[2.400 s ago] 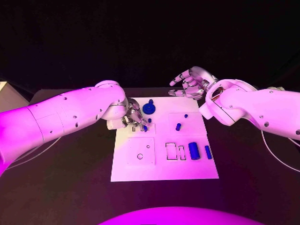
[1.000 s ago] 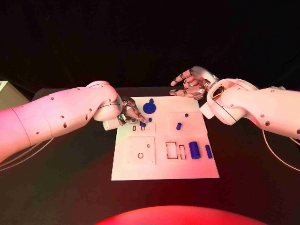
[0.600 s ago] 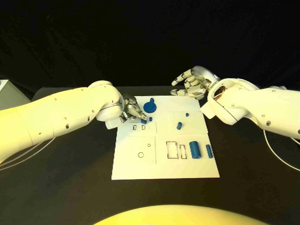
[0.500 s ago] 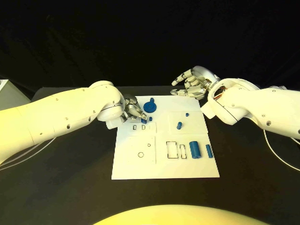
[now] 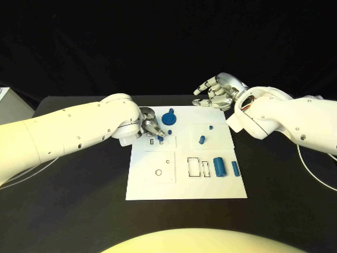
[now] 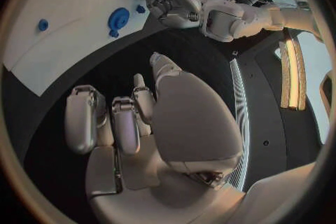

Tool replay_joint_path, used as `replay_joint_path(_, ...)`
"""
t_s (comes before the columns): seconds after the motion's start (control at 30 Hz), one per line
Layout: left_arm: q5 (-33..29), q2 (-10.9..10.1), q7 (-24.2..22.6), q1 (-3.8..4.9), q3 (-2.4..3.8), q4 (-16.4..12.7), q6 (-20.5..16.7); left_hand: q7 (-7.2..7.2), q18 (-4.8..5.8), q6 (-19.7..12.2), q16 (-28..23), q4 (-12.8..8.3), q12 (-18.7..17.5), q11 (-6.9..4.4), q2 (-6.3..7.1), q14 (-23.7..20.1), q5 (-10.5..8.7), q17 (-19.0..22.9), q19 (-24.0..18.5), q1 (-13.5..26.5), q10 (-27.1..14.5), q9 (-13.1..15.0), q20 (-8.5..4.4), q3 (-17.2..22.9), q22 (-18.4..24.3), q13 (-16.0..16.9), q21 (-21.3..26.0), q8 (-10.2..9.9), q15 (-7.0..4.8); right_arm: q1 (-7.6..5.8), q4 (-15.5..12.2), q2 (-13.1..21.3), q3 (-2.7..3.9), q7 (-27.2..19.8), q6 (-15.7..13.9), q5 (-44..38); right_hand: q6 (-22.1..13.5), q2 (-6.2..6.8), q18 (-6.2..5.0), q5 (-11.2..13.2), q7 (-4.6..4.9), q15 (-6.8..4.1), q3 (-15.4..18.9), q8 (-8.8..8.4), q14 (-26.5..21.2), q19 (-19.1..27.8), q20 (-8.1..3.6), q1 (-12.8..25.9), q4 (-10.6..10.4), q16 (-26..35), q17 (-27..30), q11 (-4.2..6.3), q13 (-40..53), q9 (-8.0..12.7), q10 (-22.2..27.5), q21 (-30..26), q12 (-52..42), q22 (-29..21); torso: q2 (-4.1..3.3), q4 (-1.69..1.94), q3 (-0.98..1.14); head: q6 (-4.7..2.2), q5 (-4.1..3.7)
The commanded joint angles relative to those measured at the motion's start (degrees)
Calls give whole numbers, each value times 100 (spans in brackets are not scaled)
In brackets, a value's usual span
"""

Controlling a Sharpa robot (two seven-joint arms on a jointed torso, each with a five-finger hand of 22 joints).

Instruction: Assemble the parts on the task board

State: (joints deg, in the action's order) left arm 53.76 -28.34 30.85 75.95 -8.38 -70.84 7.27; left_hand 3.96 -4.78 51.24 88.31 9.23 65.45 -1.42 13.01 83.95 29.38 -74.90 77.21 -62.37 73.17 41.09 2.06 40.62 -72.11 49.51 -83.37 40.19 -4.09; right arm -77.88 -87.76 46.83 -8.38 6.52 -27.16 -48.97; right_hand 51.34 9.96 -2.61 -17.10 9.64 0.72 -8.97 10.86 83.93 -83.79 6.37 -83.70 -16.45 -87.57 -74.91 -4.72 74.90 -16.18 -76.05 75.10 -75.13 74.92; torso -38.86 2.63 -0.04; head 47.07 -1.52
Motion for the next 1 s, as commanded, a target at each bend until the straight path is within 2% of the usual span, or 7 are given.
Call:
replay_joint_path(0.03,127,2,45,-3,-8,-20,158,-109,84,141,27,-1039,21,-1,-73,499,44,-1131,37,9,40,385,1,993,-13,9,-38,14,-46,5,-3,4,0,-28,88,-6,-39,2,-82,-41,-12,-45,-41,40,464,35,-23,45,9,25,-1030,8,60,5,22,-25,16,539,-1,0,3,6,3)
replay_joint_path(1.0,54,25,66,-43,-52,-25,319,-113,87,147,26,-1039,5,-4,-76,498,56,-1129,48,16,36,389,-2,996,-27,-15,-43,14,-49,8,-1,2,-1,-30,94,-6,-43,8,-81,-68,-12,-45,-55,46,464,32,-24,47,10,27,-1028,8,58,6,22,-23,17,541,-1,0,7,28,-10)
